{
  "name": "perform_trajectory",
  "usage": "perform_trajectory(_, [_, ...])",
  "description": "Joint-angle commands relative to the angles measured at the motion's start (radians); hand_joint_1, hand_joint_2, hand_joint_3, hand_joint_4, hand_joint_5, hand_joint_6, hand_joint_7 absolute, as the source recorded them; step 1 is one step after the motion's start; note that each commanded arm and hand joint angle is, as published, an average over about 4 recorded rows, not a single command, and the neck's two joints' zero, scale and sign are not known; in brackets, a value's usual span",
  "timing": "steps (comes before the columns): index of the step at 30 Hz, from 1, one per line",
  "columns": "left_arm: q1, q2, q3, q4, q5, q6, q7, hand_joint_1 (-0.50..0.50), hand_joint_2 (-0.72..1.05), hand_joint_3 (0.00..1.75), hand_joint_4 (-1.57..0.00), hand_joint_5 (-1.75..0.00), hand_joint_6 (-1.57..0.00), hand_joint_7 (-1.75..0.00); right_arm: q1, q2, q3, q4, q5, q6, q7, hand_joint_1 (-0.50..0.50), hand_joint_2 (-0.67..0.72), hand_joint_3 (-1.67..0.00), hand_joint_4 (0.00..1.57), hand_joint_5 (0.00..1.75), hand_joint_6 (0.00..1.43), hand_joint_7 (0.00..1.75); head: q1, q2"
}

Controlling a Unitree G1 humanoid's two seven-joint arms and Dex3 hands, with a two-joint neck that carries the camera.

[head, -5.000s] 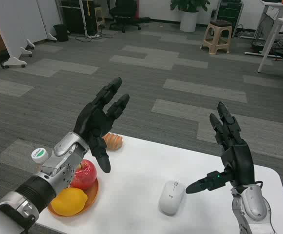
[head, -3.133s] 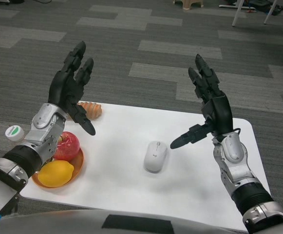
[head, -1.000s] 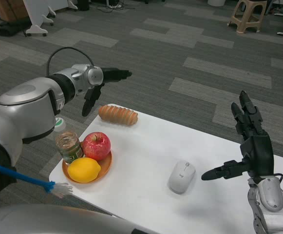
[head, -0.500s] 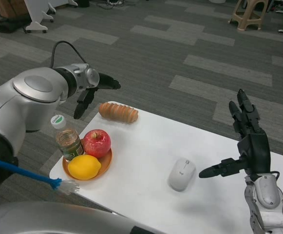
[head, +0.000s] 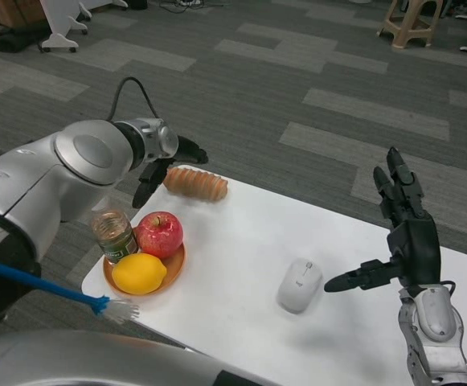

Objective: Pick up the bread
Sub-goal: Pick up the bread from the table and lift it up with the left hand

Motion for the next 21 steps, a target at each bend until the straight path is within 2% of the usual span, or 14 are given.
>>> perform_trajectory(1, [-0.009, -0.019, -0.060, 0.009, -0.039, 0.001, 0.004, -0.50, -0.55, 0.09, 0.00, 0.00, 0.00, 0.00, -0.020, 0.003, 0.000, 0.010, 0.008, -0.008, -0.001, -0.38, 0.22, 0.00, 0.00, 0.10, 0.00, 0.00, -0.003, 0.001])
perform_trajectory(10, [-0.023, -0.020, -0.166, -0.014, -0.064, 0.003, 0.021, -0.50, -0.55, 0.09, 0.00, 0.00, 0.00, 0.00, -0.020, 0.006, 0.000, 0.010, 0.008, -0.008, -0.001, -0.35, 0.22, 0.00, 0.00, 0.10, 0.00, 0.00, -0.007, 0.008])
perform_trajectory(17, [-0.023, -0.028, -0.178, -0.016, -0.064, 0.003, 0.023, -0.50, -0.55, 0.09, 0.00, 0.00, 0.00, -0.03, -0.020, 0.011, -0.002, 0.011, 0.008, -0.008, 0.000, -0.38, 0.22, 0.00, 0.00, 0.10, 0.00, 0.00, -0.014, 0.017])
perform_trajectory(21, [-0.023, -0.035, -0.190, -0.022, -0.064, 0.003, 0.027, -0.50, -0.55, 0.07, 0.00, 0.00, 0.00, 0.00, -0.018, 0.014, -0.003, 0.010, 0.008, -0.009, 0.000, -0.38, 0.22, 0.00, 0.00, 0.10, 0.00, 0.00, -0.013, 0.028])
